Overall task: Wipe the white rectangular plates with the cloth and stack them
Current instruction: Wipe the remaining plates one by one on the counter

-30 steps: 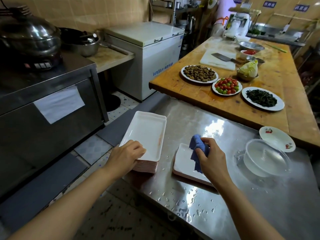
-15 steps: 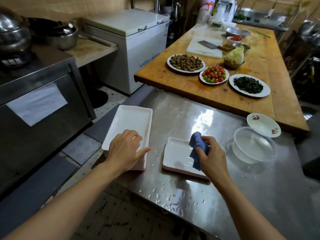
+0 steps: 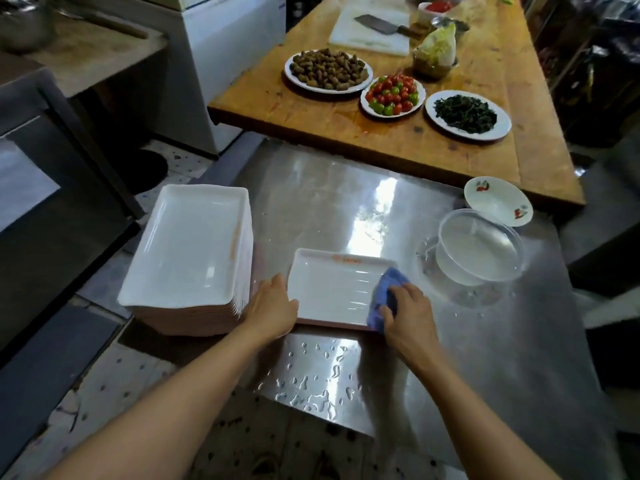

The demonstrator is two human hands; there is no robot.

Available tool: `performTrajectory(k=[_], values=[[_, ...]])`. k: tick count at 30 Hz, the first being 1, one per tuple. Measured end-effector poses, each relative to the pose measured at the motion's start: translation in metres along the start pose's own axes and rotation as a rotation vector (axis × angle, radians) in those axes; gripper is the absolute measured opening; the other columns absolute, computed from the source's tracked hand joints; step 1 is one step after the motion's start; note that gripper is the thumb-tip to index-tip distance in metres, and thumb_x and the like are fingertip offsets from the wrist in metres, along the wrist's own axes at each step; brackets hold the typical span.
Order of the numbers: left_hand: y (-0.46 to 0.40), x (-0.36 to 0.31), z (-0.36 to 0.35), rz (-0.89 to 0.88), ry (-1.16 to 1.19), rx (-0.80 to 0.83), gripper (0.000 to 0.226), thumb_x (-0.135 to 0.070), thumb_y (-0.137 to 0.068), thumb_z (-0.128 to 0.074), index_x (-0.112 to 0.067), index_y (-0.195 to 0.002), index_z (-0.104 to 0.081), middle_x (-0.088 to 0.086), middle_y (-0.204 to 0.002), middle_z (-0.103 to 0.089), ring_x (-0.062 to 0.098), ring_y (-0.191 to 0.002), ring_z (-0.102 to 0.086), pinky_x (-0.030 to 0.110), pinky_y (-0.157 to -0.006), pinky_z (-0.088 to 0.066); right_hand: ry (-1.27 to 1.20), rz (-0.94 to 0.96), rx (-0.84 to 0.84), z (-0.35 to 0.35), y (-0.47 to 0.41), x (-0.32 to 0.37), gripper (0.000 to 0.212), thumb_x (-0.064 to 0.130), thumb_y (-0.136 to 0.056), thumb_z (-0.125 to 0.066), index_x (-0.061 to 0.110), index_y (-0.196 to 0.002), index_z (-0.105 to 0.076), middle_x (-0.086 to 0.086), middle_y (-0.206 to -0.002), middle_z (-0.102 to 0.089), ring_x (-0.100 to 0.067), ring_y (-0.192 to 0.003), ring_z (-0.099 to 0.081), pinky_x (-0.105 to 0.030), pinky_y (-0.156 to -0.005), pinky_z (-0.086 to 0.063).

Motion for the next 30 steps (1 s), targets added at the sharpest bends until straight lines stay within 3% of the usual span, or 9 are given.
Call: performTrajectory(k=[4,10,14,17,19,21,24,27,30], values=[[-0.010,0.004,-0.013,-0.007,0.125,0.023,0.050,-0.003,-0.085,-0.043,-0.012,-0.134,-0.042,0.017,-0.134,-0.048,0.032,-0.125,-0.042,0.035,-0.103,-0.036,0.191,0.060,0.062,-0.024,0.002,-0.010,0.034,0.019,-0.094,-0.046,0.009,-0.125,-0.053,-0.006,-0.145,-0.034,-0.022,-0.125,-0.031,-0.026,-0.100,-0.029],[-0.015,0.009,-0.016,-0.035,0.246,0.018,0.054,0.000,-0.082,-0.044,-0.020,-0.132,-0.046,0.016,-0.116,-0.059,0.037,-0.100,-0.060,0.041,-0.086,-0.050,0.168,0.037,-0.036,-0.029,-0.038,-0.008,0.029,0.010,-0.096,-0.036,0.004,-0.122,-0.049,-0.013,-0.126,-0.042,-0.026,-0.114,-0.039,-0.032,-0.087,-0.035],[-0.017,0.012,-0.018,-0.018,0.285,0.047,0.055,-0.003,-0.082,-0.043,-0.030,-0.130,-0.045,0.015,-0.106,-0.056,0.029,-0.077,-0.068,0.033,-0.069,-0.055,0.105,0.041,-0.137,-0.030,-0.065,0.006,0.027,0.017,-0.097,-0.030,0.013,-0.114,-0.050,-0.013,-0.118,-0.051,-0.031,-0.100,-0.053,-0.037,-0.083,-0.042],[-0.018,0.014,-0.020,-0.019,0.278,0.064,0.055,-0.004,-0.082,-0.043,-0.032,-0.130,-0.043,0.008,-0.110,-0.057,0.027,-0.079,-0.068,0.039,-0.075,-0.056,0.086,0.041,-0.126,-0.039,-0.065,0.024,0.017,0.016,-0.097,-0.031,0.018,-0.097,-0.048,-0.014,-0.098,-0.054,-0.017,-0.083,-0.059,-0.028,-0.071,-0.045],[-0.018,0.014,-0.022,-0.016,0.298,0.080,0.057,-0.004,-0.081,-0.041,-0.033,-0.130,-0.042,0.006,-0.111,-0.056,0.027,-0.076,-0.068,0.041,-0.071,-0.057,-0.004,0.095,-0.071,-0.054,-0.063,0.036,0.020,0.010,-0.096,-0.036,0.014,-0.106,-0.052,-0.015,-0.104,-0.048,-0.015,-0.094,-0.052,-0.021,-0.071,-0.036],[-0.018,0.014,-0.022,-0.019,0.315,0.082,0.058,-0.004,-0.081,-0.040,-0.033,-0.131,-0.041,0.006,-0.113,-0.055,0.030,-0.079,-0.067,0.041,-0.071,-0.057,0.044,0.155,-0.017,-0.068,-0.064,0.050,0.024,0.014,-0.096,-0.036,0.015,-0.116,-0.048,-0.007,-0.117,-0.045,-0.019,-0.097,-0.048,-0.024,-0.074,-0.033],[-0.017,0.015,-0.022,-0.023,0.316,0.073,0.063,-0.005,-0.081,-0.042,-0.036,-0.135,-0.037,0.007,-0.117,-0.055,0.034,-0.085,-0.066,0.042,-0.077,-0.055,0.090,0.330,-0.078,-0.077,-0.067,0.078,0.018,0.026,-0.097,-0.031,0.024,-0.107,-0.046,0.000,-0.111,-0.052,-0.015,-0.082,-0.055,-0.030,-0.071,-0.044],[-0.018,0.016,-0.025,-0.020,0.334,0.069,0.065,-0.005,-0.082,-0.043,-0.036,-0.139,-0.034,0.012,-0.119,-0.055,0.039,-0.089,-0.065,0.045,-0.079,-0.055,0.063,0.433,-0.009,-0.086,-0.070,0.101,0.016,0.027,-0.096,-0.037,0.024,-0.106,-0.049,0.000,-0.109,-0.053,-0.018,-0.090,-0.057,-0.034,-0.077,-0.043],[-0.019,0.016,-0.028,-0.028,0.393,0.066,0.067,-0.003,-0.083,-0.045,-0.038,-0.140,-0.033,0.012,-0.116,-0.053,0.036,-0.076,-0.067,0.044,-0.067,-0.058,-0.007,0.412,0.130,-0.089,-0.068,0.106,0.033,0.010,-0.088,-0.053,0.004,-0.120,-0.054,-0.013,-0.127,-0.045,-0.028,-0.112,-0.047,-0.033,-0.087,-0.042]])
Point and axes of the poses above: each hand's wrist, its own y-axis away from the middle knuckle, its own z-axis out of the back of the hand, x = y × z, the point moved 4 cm from there along -y, towards the middle knuckle
